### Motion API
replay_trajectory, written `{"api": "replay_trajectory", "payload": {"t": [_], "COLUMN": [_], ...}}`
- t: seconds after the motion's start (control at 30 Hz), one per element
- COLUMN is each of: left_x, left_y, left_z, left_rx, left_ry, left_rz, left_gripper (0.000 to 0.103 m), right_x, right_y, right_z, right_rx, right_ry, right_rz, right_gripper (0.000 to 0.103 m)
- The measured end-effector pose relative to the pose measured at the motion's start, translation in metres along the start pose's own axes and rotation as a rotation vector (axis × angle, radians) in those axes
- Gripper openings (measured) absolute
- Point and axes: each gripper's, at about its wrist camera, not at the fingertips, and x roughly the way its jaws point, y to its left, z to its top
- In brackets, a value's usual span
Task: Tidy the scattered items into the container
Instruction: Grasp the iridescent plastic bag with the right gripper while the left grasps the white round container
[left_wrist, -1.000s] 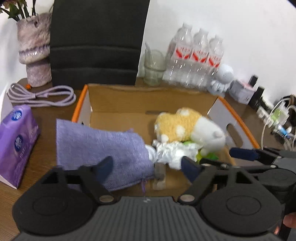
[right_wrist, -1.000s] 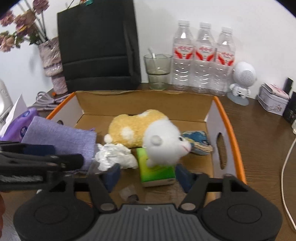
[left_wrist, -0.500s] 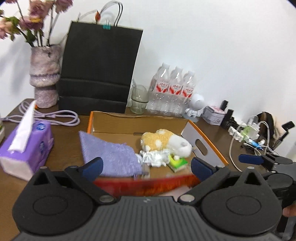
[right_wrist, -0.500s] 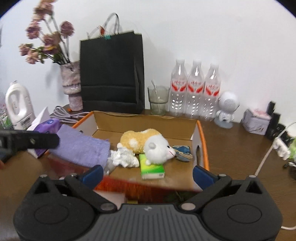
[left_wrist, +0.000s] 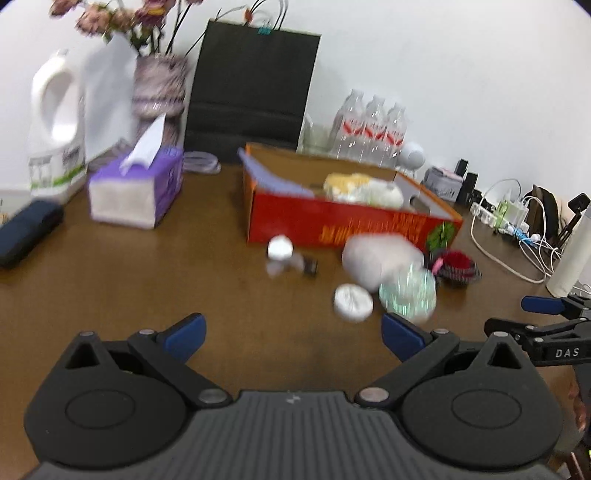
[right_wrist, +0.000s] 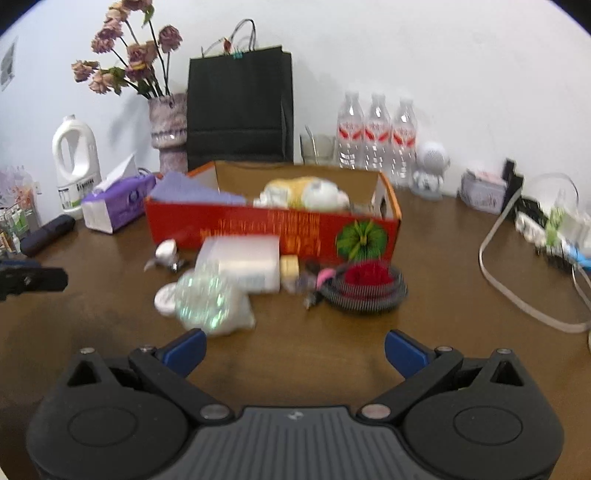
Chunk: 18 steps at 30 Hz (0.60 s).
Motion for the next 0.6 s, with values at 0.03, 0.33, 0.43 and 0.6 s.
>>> {"api": "replay_trajectory", "payload": {"t": [0.03,0.33,0.43,0.6], "left_x": [-0.002,-0.008,-0.003,0.019], "left_y": [0.001,0.002,0.003,-0.007], "left_z": [-0.006,-0.024,-0.019,-0.006], "left_rx": [-0.009,0.039,0.036,0.091], "left_ry": [0.005,0.008,0.011,0.050], "left_rz": [0.001,0.025,0.012,-0.019], "left_gripper": [0.103,0.103,0.103,0.103], "right_x": [0.000,0.001,0.004,0.016], "right_y": [0.002,0.017,0.021,0.029], "right_z": [-0.005,-0.025,-0.022,-0.012], "right_rx": [0.010,0.010,0.007,-0.029], "right_ry": [0.004,0.041,0.039,0.022], "right_rz": [0.000,0.008,0.015,0.027], "right_gripper": [0.103,0.103,0.103,0.103]}}
